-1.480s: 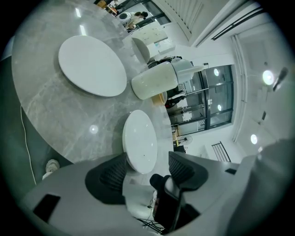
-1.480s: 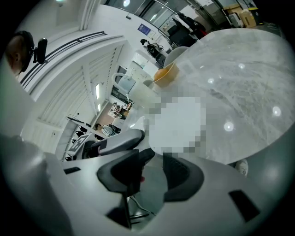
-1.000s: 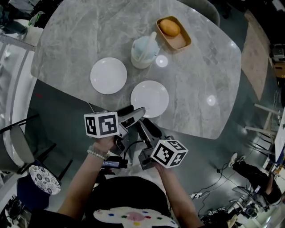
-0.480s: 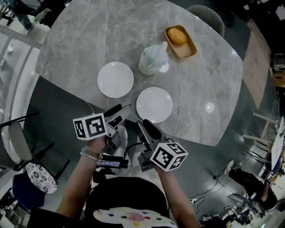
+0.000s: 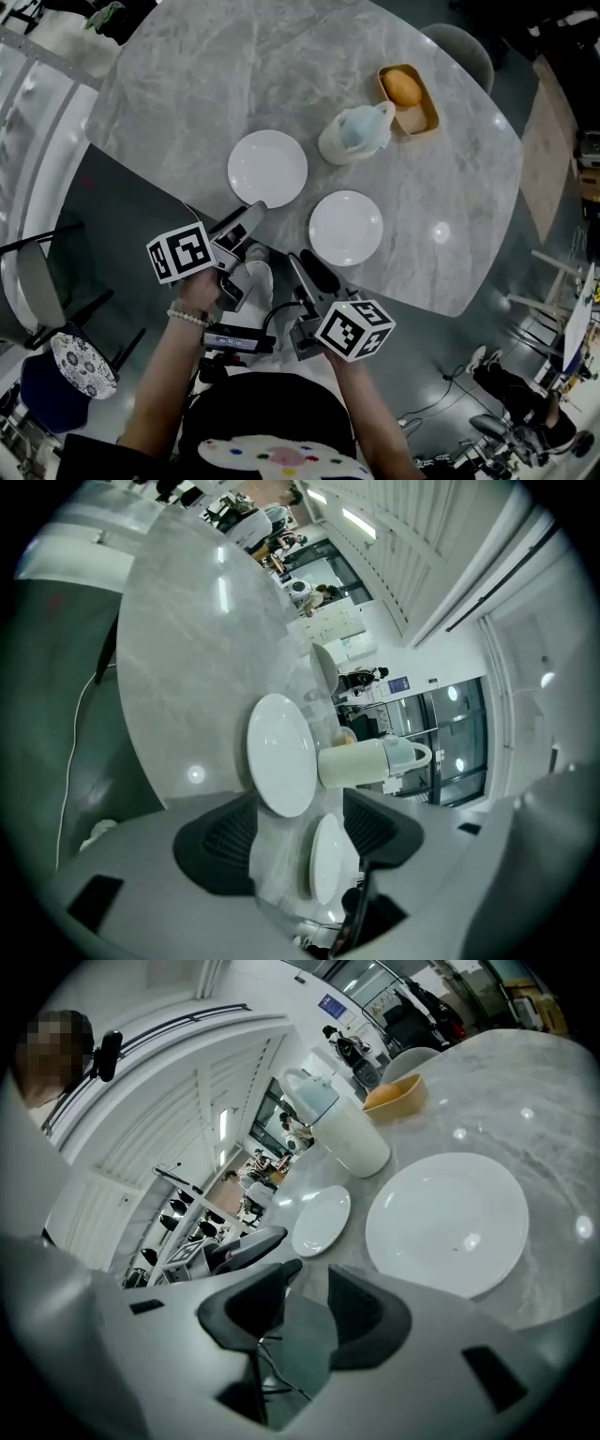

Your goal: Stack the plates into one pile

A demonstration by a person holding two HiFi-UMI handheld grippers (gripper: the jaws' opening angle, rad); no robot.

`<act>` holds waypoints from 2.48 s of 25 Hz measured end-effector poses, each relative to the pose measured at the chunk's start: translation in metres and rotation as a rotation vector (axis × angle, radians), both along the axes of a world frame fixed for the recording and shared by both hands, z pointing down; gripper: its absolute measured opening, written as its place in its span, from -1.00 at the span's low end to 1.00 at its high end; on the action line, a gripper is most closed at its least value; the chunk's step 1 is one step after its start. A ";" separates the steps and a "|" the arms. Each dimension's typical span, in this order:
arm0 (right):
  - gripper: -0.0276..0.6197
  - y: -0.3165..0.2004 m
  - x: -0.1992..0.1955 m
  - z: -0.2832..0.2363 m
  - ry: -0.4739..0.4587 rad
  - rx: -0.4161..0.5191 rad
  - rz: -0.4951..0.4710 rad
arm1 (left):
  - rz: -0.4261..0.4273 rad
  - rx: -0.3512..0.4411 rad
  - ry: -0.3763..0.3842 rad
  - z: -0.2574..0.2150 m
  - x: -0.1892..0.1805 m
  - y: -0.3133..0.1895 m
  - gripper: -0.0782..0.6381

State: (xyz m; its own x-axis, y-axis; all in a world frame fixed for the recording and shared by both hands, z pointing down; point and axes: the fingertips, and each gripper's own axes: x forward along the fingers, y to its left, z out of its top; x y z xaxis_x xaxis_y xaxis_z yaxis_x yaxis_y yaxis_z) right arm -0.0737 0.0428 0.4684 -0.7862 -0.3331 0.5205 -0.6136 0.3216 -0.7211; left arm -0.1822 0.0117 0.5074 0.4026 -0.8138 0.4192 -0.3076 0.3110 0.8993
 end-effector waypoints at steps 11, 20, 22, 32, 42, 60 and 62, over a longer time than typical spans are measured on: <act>-0.45 -0.001 -0.020 0.007 0.012 -0.011 0.007 | -0.053 -0.009 0.098 0.017 -0.016 -0.012 -0.08; -0.46 -0.005 -0.015 0.007 0.016 -0.016 0.024 | -0.071 -0.126 0.111 0.036 -0.019 -0.005 -0.64; -0.46 -0.005 -0.015 0.008 0.017 -0.018 0.029 | -0.064 -0.137 0.101 0.037 -0.020 -0.003 -0.67; -0.47 -0.010 -0.026 0.018 0.001 -0.046 0.032 | -0.069 -0.091 0.121 0.015 -0.023 -0.008 -0.70; -0.45 -0.021 -0.060 0.032 -0.119 -0.160 0.101 | -0.051 -0.085 0.116 0.003 -0.024 -0.003 -0.72; -0.59 -0.035 -0.079 0.047 -0.159 -0.227 0.229 | -0.031 -0.087 0.070 -0.001 -0.027 0.015 -0.71; -0.61 -0.031 -0.079 0.044 -0.154 -0.217 0.227 | -0.024 -0.082 0.059 -0.003 -0.027 0.019 -0.70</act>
